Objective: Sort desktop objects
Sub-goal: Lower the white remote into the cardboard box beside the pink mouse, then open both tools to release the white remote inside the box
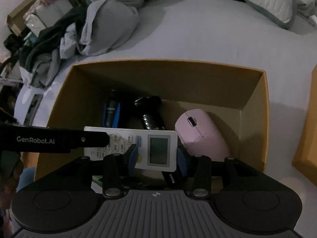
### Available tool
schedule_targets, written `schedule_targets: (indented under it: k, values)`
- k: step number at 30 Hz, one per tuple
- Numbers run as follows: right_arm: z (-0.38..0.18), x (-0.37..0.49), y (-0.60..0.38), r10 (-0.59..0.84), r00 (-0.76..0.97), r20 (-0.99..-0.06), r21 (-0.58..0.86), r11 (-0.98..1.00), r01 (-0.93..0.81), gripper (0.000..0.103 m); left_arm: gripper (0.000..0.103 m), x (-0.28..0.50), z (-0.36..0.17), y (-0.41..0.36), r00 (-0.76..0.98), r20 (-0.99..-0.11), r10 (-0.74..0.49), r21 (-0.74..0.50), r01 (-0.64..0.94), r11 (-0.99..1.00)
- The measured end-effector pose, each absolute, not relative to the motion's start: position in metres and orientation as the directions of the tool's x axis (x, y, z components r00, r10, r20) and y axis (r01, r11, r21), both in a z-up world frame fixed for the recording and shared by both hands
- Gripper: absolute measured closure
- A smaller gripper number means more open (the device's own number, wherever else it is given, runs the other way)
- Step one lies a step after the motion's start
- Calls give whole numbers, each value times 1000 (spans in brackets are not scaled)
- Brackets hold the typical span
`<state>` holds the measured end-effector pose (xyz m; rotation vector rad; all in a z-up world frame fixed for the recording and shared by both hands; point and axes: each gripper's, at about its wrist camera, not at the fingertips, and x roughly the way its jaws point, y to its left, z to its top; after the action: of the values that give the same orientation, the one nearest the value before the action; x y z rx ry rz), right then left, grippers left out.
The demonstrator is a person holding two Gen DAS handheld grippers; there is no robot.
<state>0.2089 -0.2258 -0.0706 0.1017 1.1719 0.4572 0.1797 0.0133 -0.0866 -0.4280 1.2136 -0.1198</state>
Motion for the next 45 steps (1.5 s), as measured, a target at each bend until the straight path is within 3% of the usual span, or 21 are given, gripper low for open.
schedule_targets:
  k: [23, 34, 37, 39, 45]
  values:
    - [-102, 225, -222, 367, 239, -899, 299, 913, -277, 55, 50, 192, -109, 7, 304, -908, -287, -339, -132, 932]
    - [-104, 225, -222, 343, 248, -906, 277, 924, -264, 50, 42, 193, -108, 2, 320, -911, -262, -319, -139, 938]
    - [-100, 223, -222, 339, 261, -904, 270, 925, -266, 37, 37, 191, -106, 4, 330, -910, -251, -314, -153, 937]
    - [-96, 221, -223, 338, 270, -902, 268, 927, -262, 21, 34, 189, -104, 8, 342, -906, -251, -319, -161, 934]
    - [-81, 213, -223, 354, 286, -891, 281, 922, -267, 13, 27, 181, -90, 10, 375, -890, -258, -333, -150, 931]
